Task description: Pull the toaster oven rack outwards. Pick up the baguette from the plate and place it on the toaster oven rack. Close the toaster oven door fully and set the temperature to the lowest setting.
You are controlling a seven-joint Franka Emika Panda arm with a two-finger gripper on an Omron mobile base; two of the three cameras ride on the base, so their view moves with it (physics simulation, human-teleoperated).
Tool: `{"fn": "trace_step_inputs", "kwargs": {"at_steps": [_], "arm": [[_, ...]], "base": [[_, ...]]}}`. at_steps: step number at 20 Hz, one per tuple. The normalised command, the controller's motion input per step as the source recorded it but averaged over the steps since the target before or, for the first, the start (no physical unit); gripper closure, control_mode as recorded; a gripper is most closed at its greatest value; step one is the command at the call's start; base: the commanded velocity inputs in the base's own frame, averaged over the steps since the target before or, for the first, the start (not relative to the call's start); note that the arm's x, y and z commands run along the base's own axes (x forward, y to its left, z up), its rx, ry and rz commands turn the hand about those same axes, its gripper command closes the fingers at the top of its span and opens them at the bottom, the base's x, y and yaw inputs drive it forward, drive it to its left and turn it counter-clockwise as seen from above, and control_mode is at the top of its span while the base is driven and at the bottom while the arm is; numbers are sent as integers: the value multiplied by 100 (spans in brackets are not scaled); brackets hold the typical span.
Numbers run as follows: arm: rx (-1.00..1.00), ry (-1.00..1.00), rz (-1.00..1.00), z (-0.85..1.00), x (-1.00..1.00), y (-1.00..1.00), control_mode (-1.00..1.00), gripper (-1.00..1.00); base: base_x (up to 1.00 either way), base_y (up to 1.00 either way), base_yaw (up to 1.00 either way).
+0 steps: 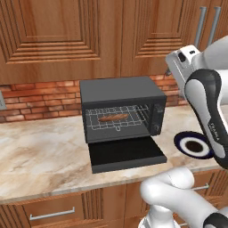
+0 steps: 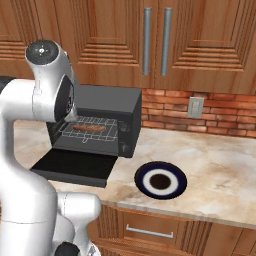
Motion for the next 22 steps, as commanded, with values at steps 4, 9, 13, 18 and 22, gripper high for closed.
{"fn": "trace_step_inputs", "kwargs": {"at_steps": [4, 9, 13, 18, 22], "arm": [[-25, 1, 0, -60, -36, 0, -100, -100], [-23, 8, -1, -49, -18, 5, -100, -100], [-22, 11, -2, -36, -2, 23, -100, -100], [-21, 3, 0, -33, 0, 33, -100, -100], [-20, 0, 0, -32, -1, 34, -100, -100]], "base": [[0, 0, 0], [0, 0, 0], [0, 0, 0], [0, 0, 0], [0, 0, 0]]}}
